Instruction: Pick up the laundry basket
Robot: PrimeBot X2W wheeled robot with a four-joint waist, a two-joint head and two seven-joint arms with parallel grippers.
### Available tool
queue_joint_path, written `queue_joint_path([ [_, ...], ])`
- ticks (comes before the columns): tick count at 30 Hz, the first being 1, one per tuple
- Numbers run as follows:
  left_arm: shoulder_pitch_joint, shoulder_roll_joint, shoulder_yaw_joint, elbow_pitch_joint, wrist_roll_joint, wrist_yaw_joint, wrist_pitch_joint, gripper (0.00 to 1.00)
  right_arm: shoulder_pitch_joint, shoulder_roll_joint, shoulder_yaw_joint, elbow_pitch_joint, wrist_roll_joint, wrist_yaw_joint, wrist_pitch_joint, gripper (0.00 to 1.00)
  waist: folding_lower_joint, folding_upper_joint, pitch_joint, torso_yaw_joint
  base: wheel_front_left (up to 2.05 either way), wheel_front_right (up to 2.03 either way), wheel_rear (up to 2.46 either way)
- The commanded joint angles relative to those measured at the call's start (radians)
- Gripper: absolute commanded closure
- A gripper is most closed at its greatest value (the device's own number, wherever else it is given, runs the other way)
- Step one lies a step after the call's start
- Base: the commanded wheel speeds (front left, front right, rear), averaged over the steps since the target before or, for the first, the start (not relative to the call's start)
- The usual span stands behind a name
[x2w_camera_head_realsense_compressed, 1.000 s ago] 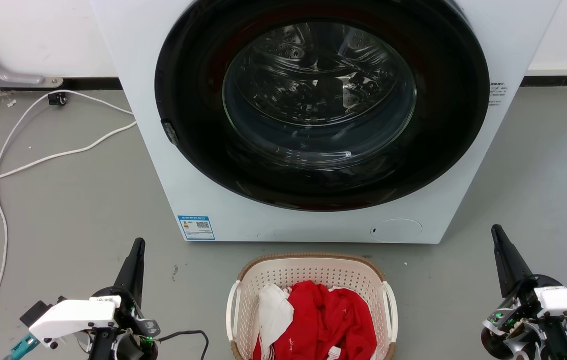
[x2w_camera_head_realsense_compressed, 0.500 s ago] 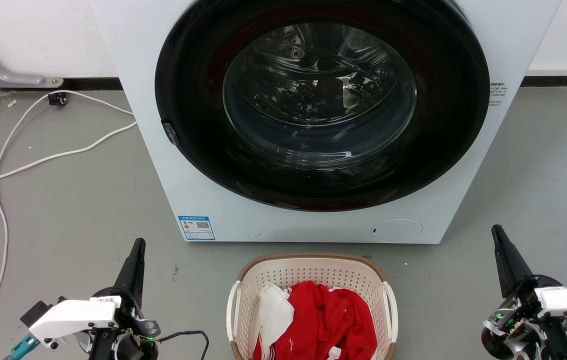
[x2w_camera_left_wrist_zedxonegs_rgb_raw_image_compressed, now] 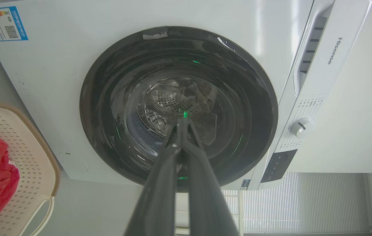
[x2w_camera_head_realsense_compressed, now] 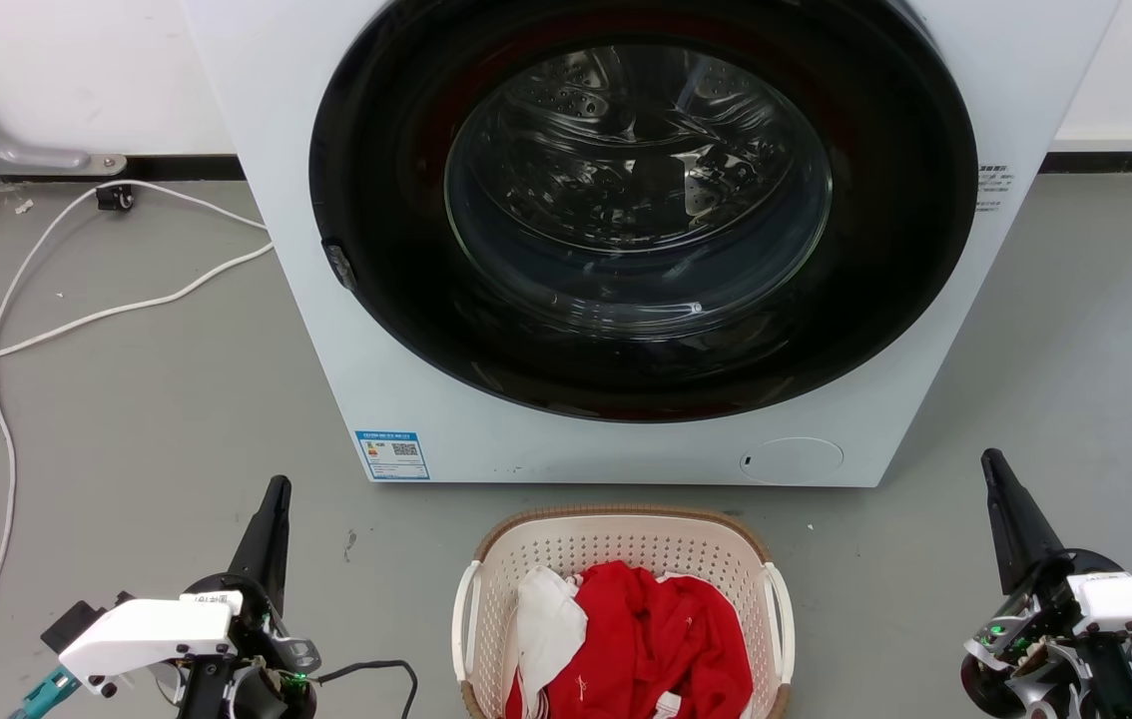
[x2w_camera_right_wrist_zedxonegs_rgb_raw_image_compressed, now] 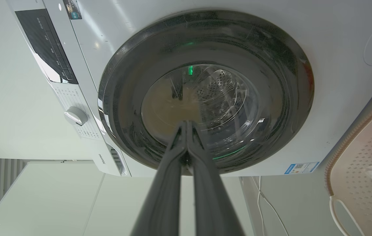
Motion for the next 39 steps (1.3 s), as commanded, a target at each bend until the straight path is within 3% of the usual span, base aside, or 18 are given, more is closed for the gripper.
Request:
queue_joint_path([
  [1, -0.011, 0.000, 0.003, 0.001, 0.007, -0.003, 0.001, 1.00, -0.011, 0.003, -0.002, 0.001, -0.006, 0.000, 0.003, 1.00, 0.0000, 0.0000, 0.000, 0.000, 0.00, 0.00, 0.00],
  [39, -0.011, -0.002, 0.006, 0.001, 0.006, -0.003, 0.004, 1.00, -0.011, 0.004, -0.003, 0.001, -0.007, 0.000, 0.004, 1.00, 0.0000, 0.0000, 0.000, 0.000, 0.00, 0.00, 0.00],
])
